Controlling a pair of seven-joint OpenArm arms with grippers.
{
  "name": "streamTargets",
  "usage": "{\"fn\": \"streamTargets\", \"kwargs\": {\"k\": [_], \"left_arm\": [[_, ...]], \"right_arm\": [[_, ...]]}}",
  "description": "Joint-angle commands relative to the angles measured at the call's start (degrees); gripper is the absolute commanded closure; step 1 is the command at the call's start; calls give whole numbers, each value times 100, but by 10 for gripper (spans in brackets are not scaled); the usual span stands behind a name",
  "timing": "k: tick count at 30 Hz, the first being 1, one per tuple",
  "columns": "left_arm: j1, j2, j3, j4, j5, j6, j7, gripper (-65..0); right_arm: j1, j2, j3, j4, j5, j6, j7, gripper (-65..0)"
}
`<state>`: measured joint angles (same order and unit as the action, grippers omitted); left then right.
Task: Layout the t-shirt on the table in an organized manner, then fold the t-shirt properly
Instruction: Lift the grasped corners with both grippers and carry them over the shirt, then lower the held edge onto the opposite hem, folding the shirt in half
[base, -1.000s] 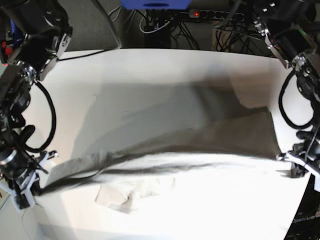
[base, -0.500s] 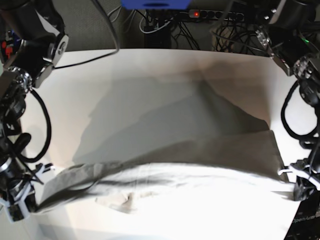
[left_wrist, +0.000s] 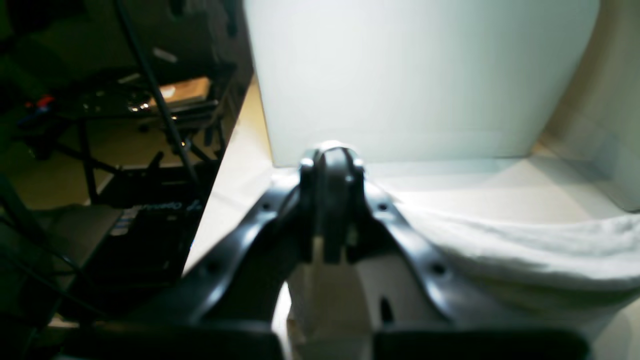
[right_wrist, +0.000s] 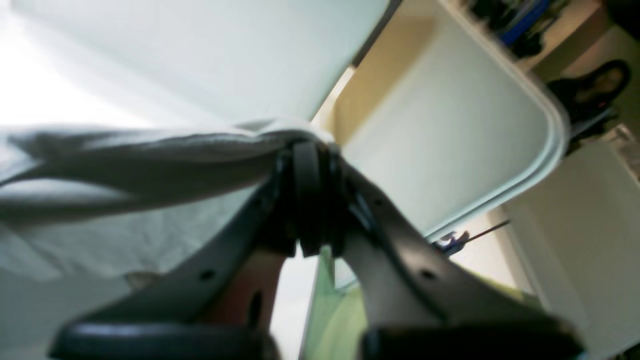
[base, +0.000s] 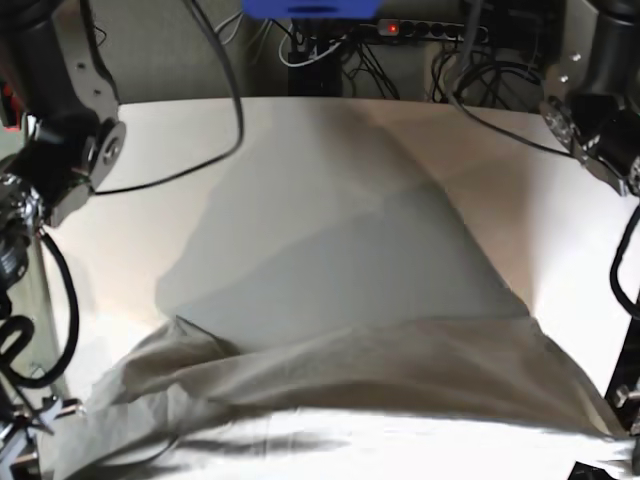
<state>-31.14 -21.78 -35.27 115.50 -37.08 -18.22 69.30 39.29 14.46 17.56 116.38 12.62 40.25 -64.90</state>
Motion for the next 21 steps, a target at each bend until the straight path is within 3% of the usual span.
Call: {"fn": "streamTargets", "kwargs": {"k": [1, 8, 12, 15, 21], "left_arm": [[-240, -94, -12, 50, -41, 15, -121, -1], [-311, -94, -29, 58, -50, -20, -165, -1], [-583, 46, -21, 58, -50, -29, -174, -1], [-794, 213, -38, 58, -50, 6, -174, -1], [-1181, 213, -38, 58, -147, 15, -165, -1]], "right_arm": [[260, 44, 15, 77, 43, -25, 156, 0], [726, 35, 15, 77, 70, -25, 209, 0], [1007, -228, 15, 77, 61, -25, 209, 0], [1113, -246, 15, 77, 70, -25, 209, 0], [1359, -334, 112, 77, 70, -25, 209, 0]]}}
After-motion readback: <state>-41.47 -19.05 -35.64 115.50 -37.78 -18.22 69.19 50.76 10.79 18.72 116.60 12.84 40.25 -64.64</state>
